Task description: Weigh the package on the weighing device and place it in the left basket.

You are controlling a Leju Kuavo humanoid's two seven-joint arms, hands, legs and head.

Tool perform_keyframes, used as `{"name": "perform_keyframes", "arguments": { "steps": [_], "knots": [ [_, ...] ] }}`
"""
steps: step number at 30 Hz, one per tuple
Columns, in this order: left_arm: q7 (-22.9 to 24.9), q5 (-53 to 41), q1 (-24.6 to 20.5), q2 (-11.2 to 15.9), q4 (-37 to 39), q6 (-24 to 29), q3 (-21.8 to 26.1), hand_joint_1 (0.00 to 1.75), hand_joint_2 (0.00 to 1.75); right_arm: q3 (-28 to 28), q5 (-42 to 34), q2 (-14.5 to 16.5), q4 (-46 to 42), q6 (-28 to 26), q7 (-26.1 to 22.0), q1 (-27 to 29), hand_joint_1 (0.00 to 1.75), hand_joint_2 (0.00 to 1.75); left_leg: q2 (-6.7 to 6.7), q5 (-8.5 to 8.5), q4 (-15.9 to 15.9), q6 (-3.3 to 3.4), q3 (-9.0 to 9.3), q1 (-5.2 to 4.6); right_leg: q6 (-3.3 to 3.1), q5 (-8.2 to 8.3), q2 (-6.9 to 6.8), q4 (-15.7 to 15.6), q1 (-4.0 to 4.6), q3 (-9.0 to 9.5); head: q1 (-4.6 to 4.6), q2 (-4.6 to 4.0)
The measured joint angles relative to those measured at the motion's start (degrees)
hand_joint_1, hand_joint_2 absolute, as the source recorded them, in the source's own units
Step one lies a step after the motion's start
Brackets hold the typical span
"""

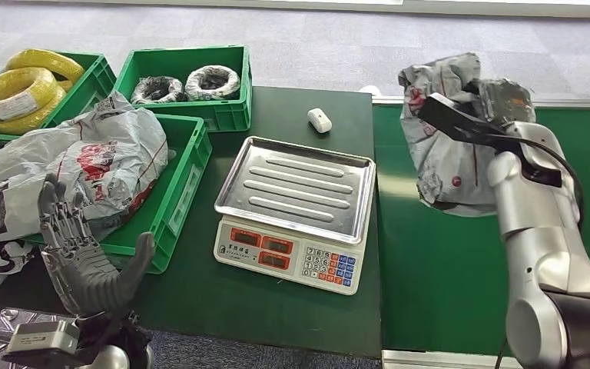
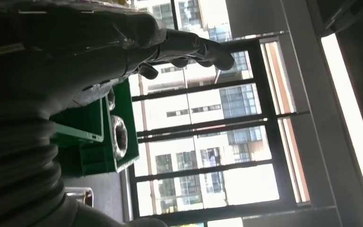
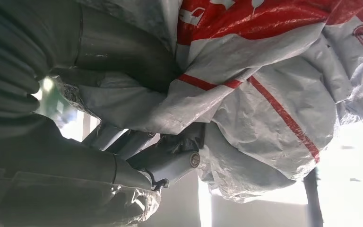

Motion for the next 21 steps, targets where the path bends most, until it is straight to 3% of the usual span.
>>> {"name": "perform_keyframes", "arguments": {
  "steps": [5, 10, 15, 20, 21],
  "knots": [
    [0.0, 1.17, -3.44, -0.75, 2.91, -1.52, -2.9, 0.0, 1.75, 11.08, 3.27, 10.6, 2.36, 0.97, 5.2, -7.48, 1.75, 1.75, -0.07, 0.05, 0.0, -0.08, -0.03, 0.13, -0.05, -0.02, -0.04, 0.04, 0.15, -0.07, 0.01, 0.0],
    [0.0, 1.7, -6.25, -1.37, 5.42, -2.85, -5.91, 0.0, 1.75, 18.25, 4.58, 19.63, 5.08, 1.13, 6.53, -10.65, 1.75, 1.75, -0.05, 0.04, 0.0, -0.14, -0.1, 0.15, -0.06, -0.03, -0.01, 0.03, 0.16, -0.15, 0.02, 0.0],
    [0.0, 2.27, -7.26, -1.57, 6.85, -3.41, -7.43, 0.0, 1.75, 22.1, 3.5, 24.59, 6.71, 1.79, 6.11, -11.72, 1.75, 1.75, -0.24, 0.04, 0.0, -0.14, -0.16, 0.14, -0.06, -0.06, -0.26, -0.01, 0.15, -0.1, 0.04, 0.0],
    [0.0, 2.51, -7.98, -1.58, 7.68, -4.17, -8.44, 0.0, 1.75, 30.02, -9.62, 27.05, 6.16, 3.01, 7.07, -10.78, 1.75, 1.75, -0.18, 0.03, 0.01, -0.13, -0.15, 0.13, -0.06, -0.05, -0.21, -0.02, 0.13, -0.11, 0.03, 0.0],
    [0.0, 2.63, -8.13, -1.58, 7.82, -4.22, -8.52, 0.0, 1.75, 32.11, -11.57, 27.36, 6.04, 2.99, 7.51, -10.57, 1.31, 1.75, -0.19, 0.04, 0.01, -0.14, -0.14, 0.13, -0.06, -0.05, -0.21, -0.02, 0.14, -0.12, 0.03, 0.0]
  ]
}}
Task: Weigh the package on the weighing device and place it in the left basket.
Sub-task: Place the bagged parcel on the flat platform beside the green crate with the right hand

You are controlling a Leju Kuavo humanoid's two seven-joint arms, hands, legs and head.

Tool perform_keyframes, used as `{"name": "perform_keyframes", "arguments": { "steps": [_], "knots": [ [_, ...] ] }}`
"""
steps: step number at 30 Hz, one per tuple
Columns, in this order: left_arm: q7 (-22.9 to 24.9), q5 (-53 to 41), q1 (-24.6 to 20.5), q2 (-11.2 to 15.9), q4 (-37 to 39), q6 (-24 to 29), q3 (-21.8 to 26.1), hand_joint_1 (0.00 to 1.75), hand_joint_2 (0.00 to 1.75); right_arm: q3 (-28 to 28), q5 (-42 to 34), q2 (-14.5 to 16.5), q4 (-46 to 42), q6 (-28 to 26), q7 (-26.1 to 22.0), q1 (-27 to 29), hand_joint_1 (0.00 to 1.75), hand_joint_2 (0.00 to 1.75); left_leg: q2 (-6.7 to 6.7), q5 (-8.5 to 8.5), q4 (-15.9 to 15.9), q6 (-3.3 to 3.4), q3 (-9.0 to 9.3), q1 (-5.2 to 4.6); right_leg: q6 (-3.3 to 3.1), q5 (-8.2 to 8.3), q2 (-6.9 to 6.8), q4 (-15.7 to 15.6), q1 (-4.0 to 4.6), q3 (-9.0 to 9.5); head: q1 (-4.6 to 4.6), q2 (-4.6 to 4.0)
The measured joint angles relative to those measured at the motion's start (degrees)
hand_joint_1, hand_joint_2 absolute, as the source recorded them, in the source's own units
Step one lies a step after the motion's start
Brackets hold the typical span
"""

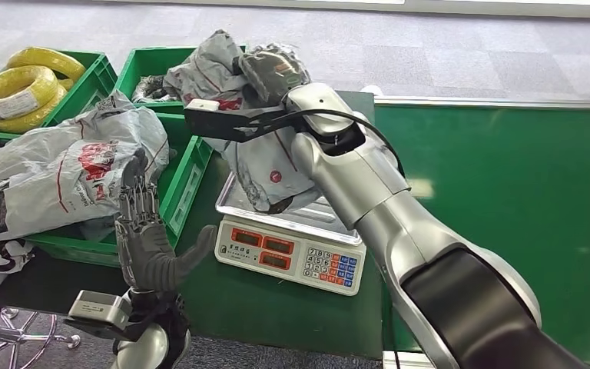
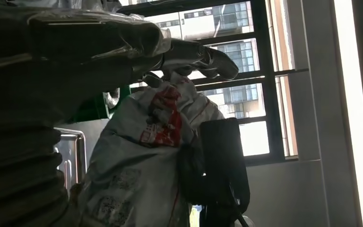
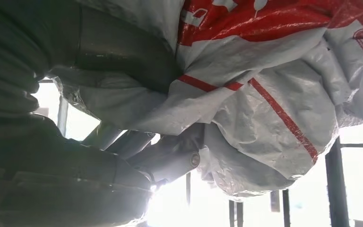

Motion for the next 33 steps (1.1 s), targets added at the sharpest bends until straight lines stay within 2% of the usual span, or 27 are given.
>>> {"name": "perform_keyframes", "arguments": {
  "steps": [3, 12, 33],
  "knots": [
    [0.0, 0.19, -0.27, 0.0, 0.31, -0.03, -0.14, 0.0, 1.75, 4.39, -1.84, 0.49, -0.21, -0.1, 0.54, 0.36, 0.0, 1.75, -0.02, 0.0, 0.0, 0.0, 0.0, 0.01, 0.0, 0.0, -0.02, 0.0, 0.01, 0.0, 0.01, 0.0],
    [0.0, 0.83, -1.83, 0.02, 1.11, -0.6, -0.16, 0.0, 1.75, 10.29, -6.34, 0.55, 0.11, -2.87, 2.07, 0.29, 0.0, 1.75, -0.05, 0.0, 0.0, 0.0, 0.0, 0.0, 0.0, 0.0, -0.02, 0.0, 0.0, 0.02, 0.01, 0.0],
    [0.0, 1.44, -3.13, 0.32, 1.72, -0.54, -0.16, 0.0, 1.75, 13.98, -9.24, 0.55, 0.82, -4.25, 2.02, -0.3, 0.0, 1.75, -0.04, 0.0, 0.01, 0.0, 0.01, 0.0, 0.0, 0.01, -0.01, 0.0, 0.0, 0.02, 0.01, 0.0]
  ]
}}
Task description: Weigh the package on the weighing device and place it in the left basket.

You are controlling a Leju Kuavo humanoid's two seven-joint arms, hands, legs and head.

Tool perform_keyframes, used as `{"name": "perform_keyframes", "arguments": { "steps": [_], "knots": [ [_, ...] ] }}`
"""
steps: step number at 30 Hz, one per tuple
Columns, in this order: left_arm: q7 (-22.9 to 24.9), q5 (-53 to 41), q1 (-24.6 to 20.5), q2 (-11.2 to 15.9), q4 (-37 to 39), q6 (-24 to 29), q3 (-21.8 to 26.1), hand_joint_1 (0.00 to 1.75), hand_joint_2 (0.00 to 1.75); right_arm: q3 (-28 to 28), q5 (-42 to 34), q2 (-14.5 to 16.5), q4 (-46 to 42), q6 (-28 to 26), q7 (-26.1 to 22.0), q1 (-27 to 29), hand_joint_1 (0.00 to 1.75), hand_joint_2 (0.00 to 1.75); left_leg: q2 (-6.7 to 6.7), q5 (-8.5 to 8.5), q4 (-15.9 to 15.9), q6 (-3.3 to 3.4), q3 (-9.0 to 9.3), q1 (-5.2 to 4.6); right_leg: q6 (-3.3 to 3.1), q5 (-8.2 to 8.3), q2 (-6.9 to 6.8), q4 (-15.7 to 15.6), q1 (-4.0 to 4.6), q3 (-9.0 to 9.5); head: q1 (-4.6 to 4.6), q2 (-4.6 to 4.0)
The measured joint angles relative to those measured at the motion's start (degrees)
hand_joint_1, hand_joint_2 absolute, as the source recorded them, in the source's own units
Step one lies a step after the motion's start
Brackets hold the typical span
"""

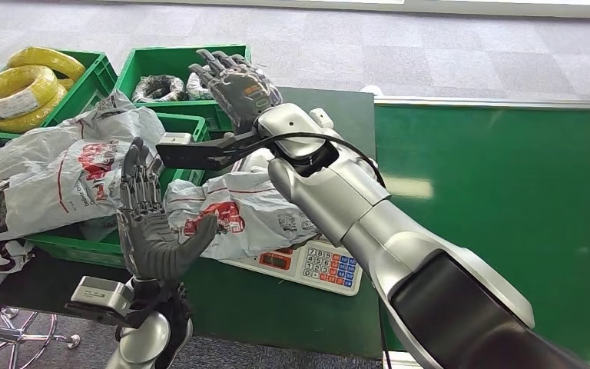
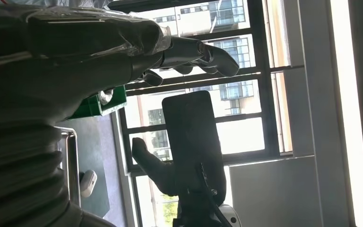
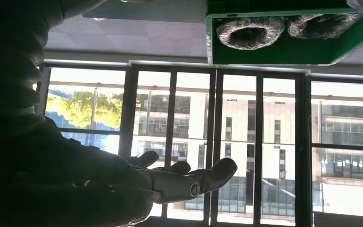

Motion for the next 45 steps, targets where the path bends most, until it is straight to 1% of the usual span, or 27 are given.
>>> {"name": "perform_keyframes", "arguments": {
  "steps": [14, 23, 40, 41, 43, 45],
  "knots": [
    [0.0, 0.02, -0.84, 0.18, 0.49, -0.02, 0.0, 0.0, 1.75, 1.26, -0.63, -0.02, 1.04, -0.72, 0.07, -0.56, 0.0, 1.75, 0.0, 0.0, 0.0, 0.0, 0.0, 0.0, 0.0, 0.0, 0.0, 0.0, 0.0, 0.0, 0.0, 0.0],
    [0.0, 0.02, -0.82, 0.3, 0.47, 0.51, 0.0, 0.0, 1.75, 1.89, -0.64, -0.04, 1.71, -0.77, 1.76, -1.05, 0.0, 1.75, 0.0, 0.0, 0.0, 0.0, 0.0, 0.0, 0.0, 0.0, 0.0, 0.0, 0.0, 0.0, 0.01, 0.0],
    [0.0, -0.07, -0.82, 0.45, 0.47, 0.72, 0.0, 0.0, 1.75, 2.32, -0.74, -0.04, 1.98, -0.85, 1.84, -1.14, 0.0, 1.75, 0.0, 0.0, 0.0, 0.0, 0.0, 0.0, 0.0, 0.0, 0.0, 0.0, 0.0, 0.0, 0.0, 0.0],
    [0.0, -0.42, -0.82, 0.48, 0.47, 1.19, 0.0, 0.0, 1.75, 2.29, -0.84, -0.04, 1.99, -1.16, 1.84, -1.14, 0.0, 1.75, 0.0, 0.0, 0.0, 0.0, 0.0, 0.0, 0.0, 0.0, 0.0, 0.0, 0.0, 0.0, 0.0, 0.0],
    [0.0, -3.47, -0.98, 0.7, 0.59, 4.71, -0.01, 0.0, 1.75, 2.02, -1.03, -0.11, 2.04, -3.26, 1.72, -1.13, 0.0, 1.75, 0.0, 0.0, 0.0, 0.0, 0.01, 0.0, 0.0, 0.0, 0.0, 0.0, 0.0, -0.01, 0.01, 0.0],
    [0.15, -11.47, -1.59, 1.08, 0.98, 9.97, 0.4, 0.0, 1.75, 1.02, -1.1, -0.49, 1.96, -7.36, 1.37, -1.11, 0.0, 1.75, -0.01, 0.0, 0.01, 0.0, 0.02, 0.0, 0.0, 0.0, -0.01, 0.0, 0.0, -0.01, 0.0, 0.0]
  ]
}}
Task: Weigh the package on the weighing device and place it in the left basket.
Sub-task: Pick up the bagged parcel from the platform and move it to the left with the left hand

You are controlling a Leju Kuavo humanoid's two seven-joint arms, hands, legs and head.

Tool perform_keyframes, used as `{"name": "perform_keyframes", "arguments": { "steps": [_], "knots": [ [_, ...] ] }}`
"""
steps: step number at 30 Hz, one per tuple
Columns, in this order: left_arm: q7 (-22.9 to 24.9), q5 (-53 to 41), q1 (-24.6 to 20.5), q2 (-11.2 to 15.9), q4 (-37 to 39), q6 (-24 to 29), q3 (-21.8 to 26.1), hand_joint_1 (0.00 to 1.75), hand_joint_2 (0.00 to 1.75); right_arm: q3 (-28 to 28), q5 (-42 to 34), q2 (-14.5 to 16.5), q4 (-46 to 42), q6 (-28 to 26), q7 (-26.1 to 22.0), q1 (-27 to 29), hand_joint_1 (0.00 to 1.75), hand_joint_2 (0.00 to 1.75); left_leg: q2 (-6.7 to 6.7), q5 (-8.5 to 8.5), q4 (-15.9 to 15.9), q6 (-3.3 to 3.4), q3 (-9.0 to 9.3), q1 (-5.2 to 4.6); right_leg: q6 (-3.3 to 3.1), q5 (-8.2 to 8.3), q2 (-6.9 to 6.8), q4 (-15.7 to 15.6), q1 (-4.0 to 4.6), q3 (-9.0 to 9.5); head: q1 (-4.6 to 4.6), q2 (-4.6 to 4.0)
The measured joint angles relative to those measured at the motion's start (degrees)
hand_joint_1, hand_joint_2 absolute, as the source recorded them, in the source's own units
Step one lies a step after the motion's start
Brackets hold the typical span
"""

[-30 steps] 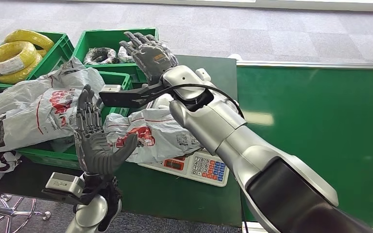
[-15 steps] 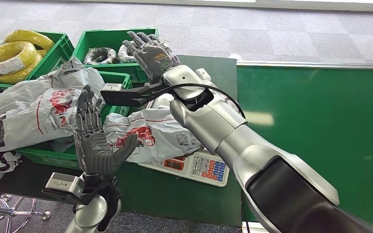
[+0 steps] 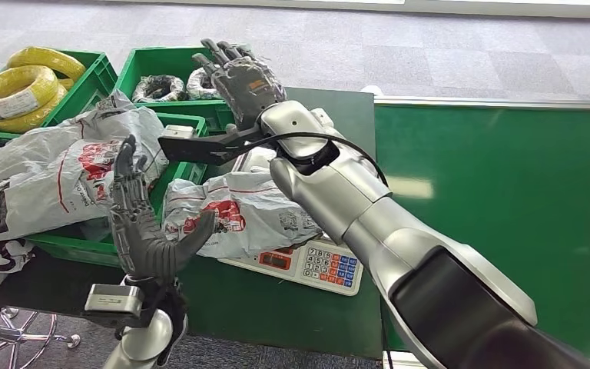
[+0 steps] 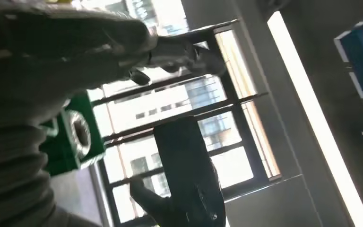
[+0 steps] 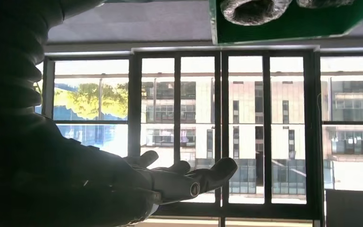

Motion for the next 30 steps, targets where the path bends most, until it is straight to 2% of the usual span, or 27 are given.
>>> {"name": "perform_keyframes", "arguments": {
  "steps": [3, 5, 7, 9, 11, 14, 18, 23, 30],
  "knots": [
    [2.69, -18.18, -2.82, 0.11, 0.89, 1.89, 2.91, 0.0, 1.75, -3.97, -0.69, -2.01, -2.77, -6.63, -2.08, 1.29, 0.0, 1.75, -0.18, 0.03, 0.02, 0.01, 0.03, 0.0, 0.0, 0.0, -0.2, -0.01, 0.0, 0.07, 0.01, 0.0],
    [8.19, -31.13, -6.87, -0.1, 2.05, -0.56, 5.52, 0.0, 1.75, -8.95, -3.82, -4.02, -8.94, -9.43, -7.1, 5.53, 0.0, 1.75, -0.34, 0.04, 0.03, 0.02, 0.11, 0.01, 0.01, -0.01, -0.35, -0.04, 0.01, 0.22, 0.03, 0.0],
    [16.55, -46.5, -13.15, -0.33, 5.08, -5.29, 7.36, 0.0, 1.75, -15.73, -10.86, -5.82, -20.43, -9.59, -17.56, 14.15, 0.0, 1.75, -0.61, 0.05, 0.06, 0.03, 0.21, 0.02, 0.02, -0.02, -0.57, -0.11, 0.02, 0.41, -0.01, 0.0],
    [23.36, -59.93, -20.72, -0.78, 10.24, -10.16, 8.24, 0.0, 1.75, -22.05, -18.14, -7.68, -35.0, -8.97, -27.73, 25.15, 0.0, 1.75, -0.96, 0.06, 0.09, 0.06, 0.19, 0.02, 0.04, -0.03, -0.91, -0.15, 0.01, 0.5, -0.07, 0.0],
    [26.67, -66.1, -26.82, -1.89, 16.65, -12.14, 8.47, 0.0, 1.75, -25.1, -22.73, -10.58, -49.99, -10.39, -31.65, 34.53, 0.0, 1.75, -1.1, 0.08, 0.1, 0.1, 0.04, -0.03, 0.06, -0.03, -1.07, -0.16, -0.05, 0.45, -0.04, 0.0],
    [28.6, -68.01, -31.96, -3.39, 25.2, -10.98, 8.47, 0.0, 1.75, -25.3, -23.75, -14.63, -69.87, -11.84, -32.59, 43.81, 0.0, 1.75, -0.53, -0.02, 0.1, 0.14, -0.06, -0.11, 0.1, 0.01, -0.5, -0.16, -0.14, 0.26, -0.04, 0.0],
    [29.06, -68.05, -34.6, -4.46, 31.34, -10.17, 8.45, 0.0, 1.75, -24.74, -22.18, -17.23, -85.19, -11.08, -32.75, 50.2, 0.0, 1.75, -0.17, -0.12, 0.06, 0.15, -0.03, -0.13, 0.09, 0.0, -0.17, -0.16, -0.14, 0.11, -0.03, 0.0],
    [29.24, -67.54, -34.86, -5.07, 34.73, -10.66, 8.45, 0.0, 1.75, -24.62, -22.2, -18.39, -92.61, -9.89, -32.72, 53.43, 0.0, 1.75, -0.15, -0.09, 0.02, 0.11, -0.01, -0.09, 0.08, -0.01, -0.16, -0.14, -0.08, 0.1, -0.03, 0.0],
    [29.5, -68.27, -34.89, -5.63, 37.39, -11.17, 8.45, 0.0, 1.75, -24.63, -22.38, -19.29, -96.09, -9.67, -32.65, 55.04, 0.0, 1.75, -0.15, -0.05, 0.03, 0.1, 0.03, -0.09, 0.07, 0.0, -0.16, -0.13, -0.09, 0.16, -0.02, 0.0]
  ]
}}
